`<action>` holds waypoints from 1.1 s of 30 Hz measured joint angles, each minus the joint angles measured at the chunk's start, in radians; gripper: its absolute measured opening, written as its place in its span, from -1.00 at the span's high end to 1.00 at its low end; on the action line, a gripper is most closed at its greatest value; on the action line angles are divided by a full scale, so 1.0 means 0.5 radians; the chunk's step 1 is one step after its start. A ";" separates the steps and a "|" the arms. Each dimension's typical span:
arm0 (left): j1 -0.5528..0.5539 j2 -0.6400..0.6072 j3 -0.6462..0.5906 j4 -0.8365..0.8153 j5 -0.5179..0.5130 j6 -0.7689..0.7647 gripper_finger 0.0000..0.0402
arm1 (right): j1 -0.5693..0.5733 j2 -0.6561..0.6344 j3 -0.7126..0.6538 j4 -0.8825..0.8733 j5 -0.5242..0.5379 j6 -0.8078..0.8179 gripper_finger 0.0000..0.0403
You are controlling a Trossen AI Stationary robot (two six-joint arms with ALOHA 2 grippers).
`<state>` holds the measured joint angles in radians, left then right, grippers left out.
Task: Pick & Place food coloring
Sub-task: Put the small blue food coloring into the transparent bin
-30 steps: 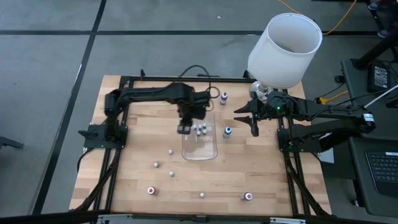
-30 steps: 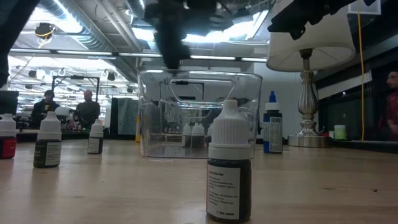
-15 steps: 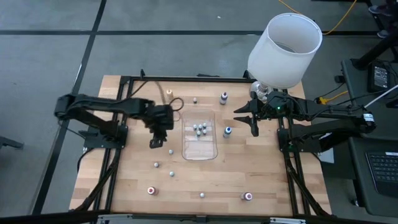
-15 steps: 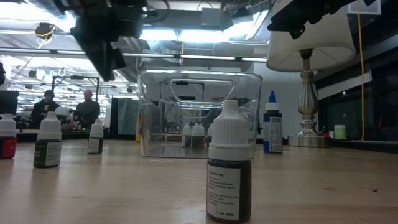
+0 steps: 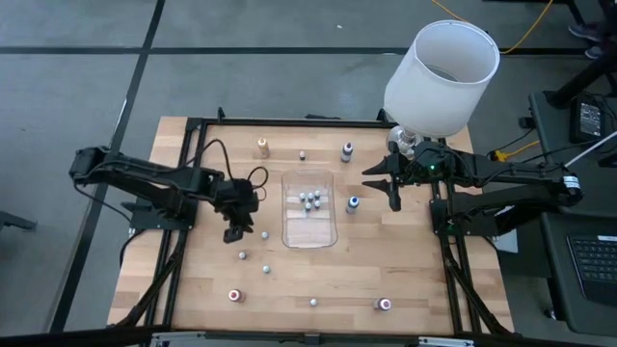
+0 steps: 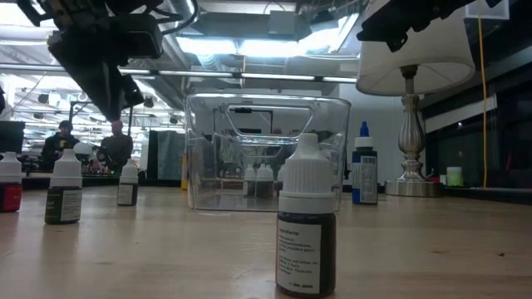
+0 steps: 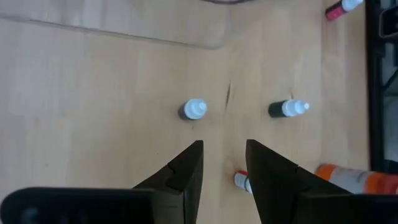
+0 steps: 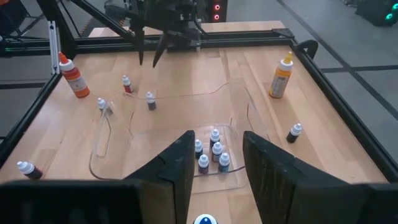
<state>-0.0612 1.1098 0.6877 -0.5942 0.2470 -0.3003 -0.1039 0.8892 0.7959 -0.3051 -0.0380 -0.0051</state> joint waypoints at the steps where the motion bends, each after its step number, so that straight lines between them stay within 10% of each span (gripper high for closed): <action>1: -0.018 0.004 -0.002 0.000 -0.039 0.011 0.42 | 0.000 0.000 0.000 0.000 0.000 0.000 0.32; 33: -0.189 0.576 0.033 0.362 -0.302 0.330 0.02 | 0.001 0.000 0.000 -0.024 0.030 -0.002 0.32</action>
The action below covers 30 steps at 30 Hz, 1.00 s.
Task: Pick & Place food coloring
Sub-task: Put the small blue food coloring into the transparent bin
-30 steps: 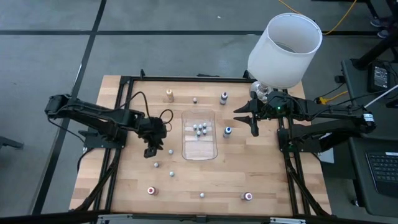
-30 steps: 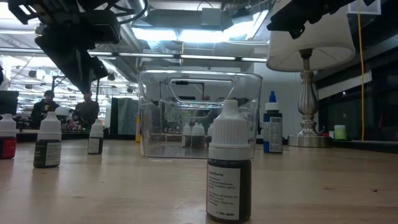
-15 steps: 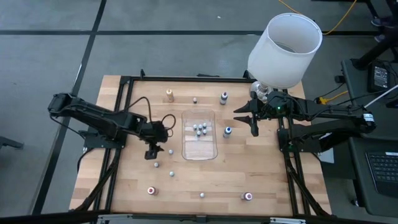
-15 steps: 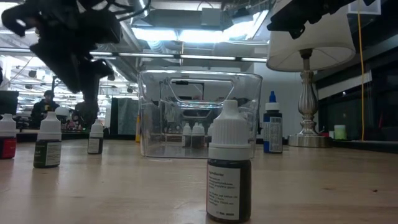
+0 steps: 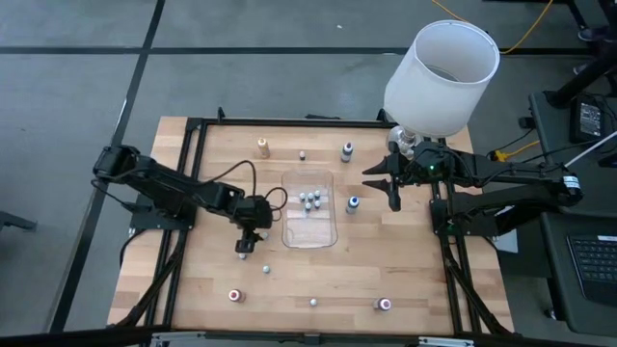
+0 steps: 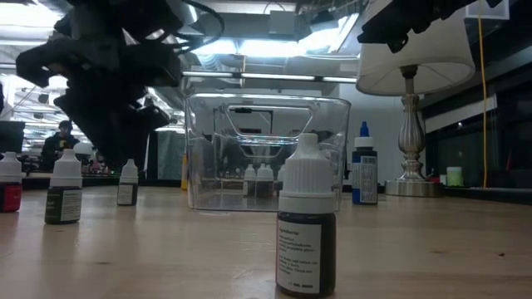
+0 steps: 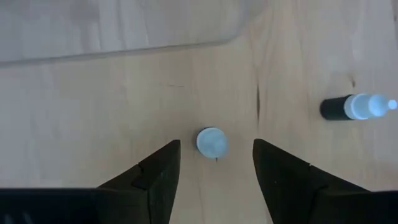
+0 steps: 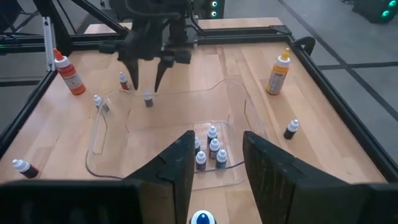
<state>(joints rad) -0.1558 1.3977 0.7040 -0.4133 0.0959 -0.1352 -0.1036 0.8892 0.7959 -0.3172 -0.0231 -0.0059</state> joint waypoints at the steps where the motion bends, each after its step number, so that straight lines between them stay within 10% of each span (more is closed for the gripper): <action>1: 0.001 0.019 0.000 0.011 0.002 0.000 0.02 | -0.001 0.000 0.000 0.000 0.000 -0.001 0.32; 30: 0.006 0.093 0.002 0.095 0.017 -0.041 0.74 | 0.000 0.000 0.000 -0.005 0.006 -0.005 0.32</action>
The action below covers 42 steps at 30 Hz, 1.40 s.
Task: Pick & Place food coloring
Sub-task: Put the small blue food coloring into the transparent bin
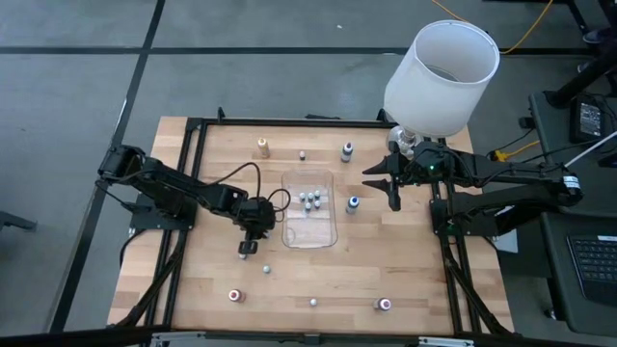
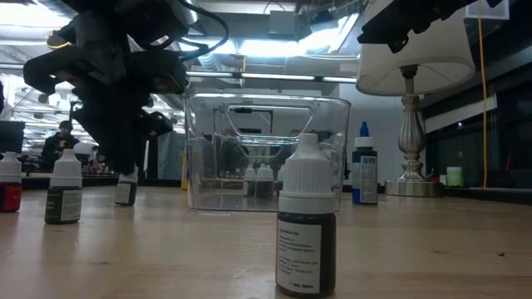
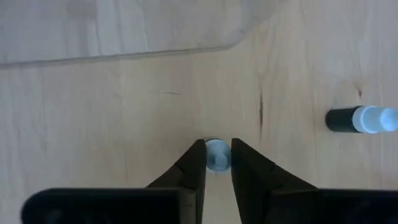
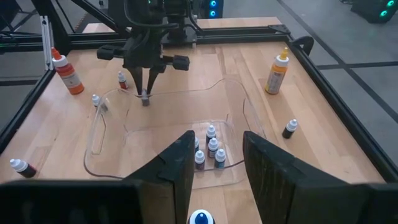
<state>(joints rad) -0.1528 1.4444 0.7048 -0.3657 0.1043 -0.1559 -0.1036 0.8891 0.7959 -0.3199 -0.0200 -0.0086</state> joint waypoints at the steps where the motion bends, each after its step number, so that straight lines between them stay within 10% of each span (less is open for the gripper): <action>1: 0.000 -0.013 0.000 -0.015 -0.001 -0.026 0.76 | 0.000 0.000 0.000 0.000 0.001 0.000 0.32; 12: 0.164 -0.546 0.745 -1.101 -0.228 0.041 0.73 | -0.001 0.000 0.000 -0.001 0.001 0.000 0.32; 22: 0.482 -0.764 1.081 -1.334 -0.158 0.101 0.73 | -0.001 0.000 0.000 -0.001 0.001 0.000 0.32; 42: 0.679 0.143 2.210 -1.642 -0.048 0.805 0.73 | -0.001 0.000 0.000 -0.001 0.001 0.000 0.32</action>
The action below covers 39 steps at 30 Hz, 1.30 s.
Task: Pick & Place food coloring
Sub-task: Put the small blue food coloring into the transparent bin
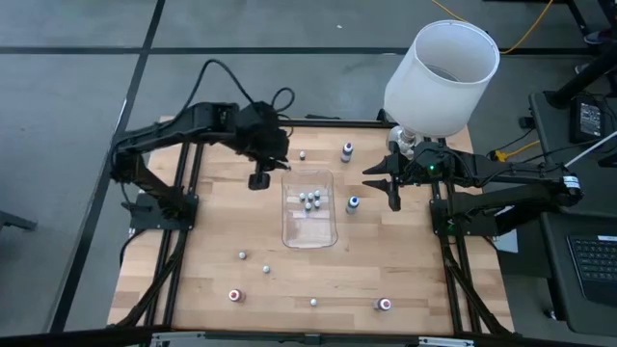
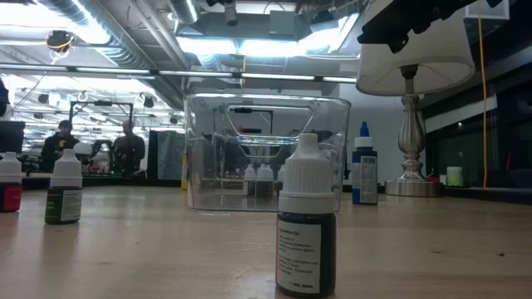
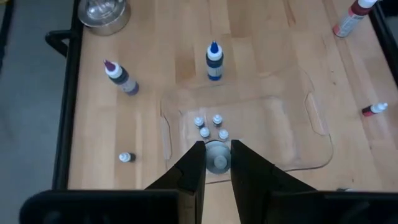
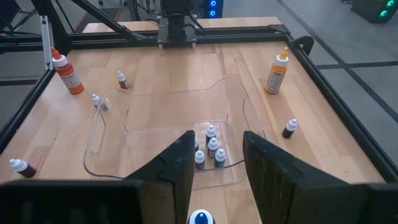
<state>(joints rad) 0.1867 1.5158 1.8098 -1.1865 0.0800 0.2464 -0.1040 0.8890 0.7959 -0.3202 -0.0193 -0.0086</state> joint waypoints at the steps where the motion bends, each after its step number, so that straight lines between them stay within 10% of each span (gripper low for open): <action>1: 0.000 0.011 0.004 0.002 0.001 0.002 0.73 | 0.000 0.000 0.000 0.000 0.000 0.000 0.32; 21: -0.126 0.079 -1.108 1.010 0.230 0.000 0.73 | 0.000 0.000 0.000 -0.015 -0.001 0.000 0.32; 39: -0.083 0.422 -1.083 1.019 0.242 -0.072 0.73 | 0.000 0.000 0.000 -0.013 -0.001 0.006 0.32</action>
<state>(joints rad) 0.1452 1.7267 1.2684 -0.6769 0.2008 0.2104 -0.1040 0.8890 0.7959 -0.3267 -0.0196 -0.0055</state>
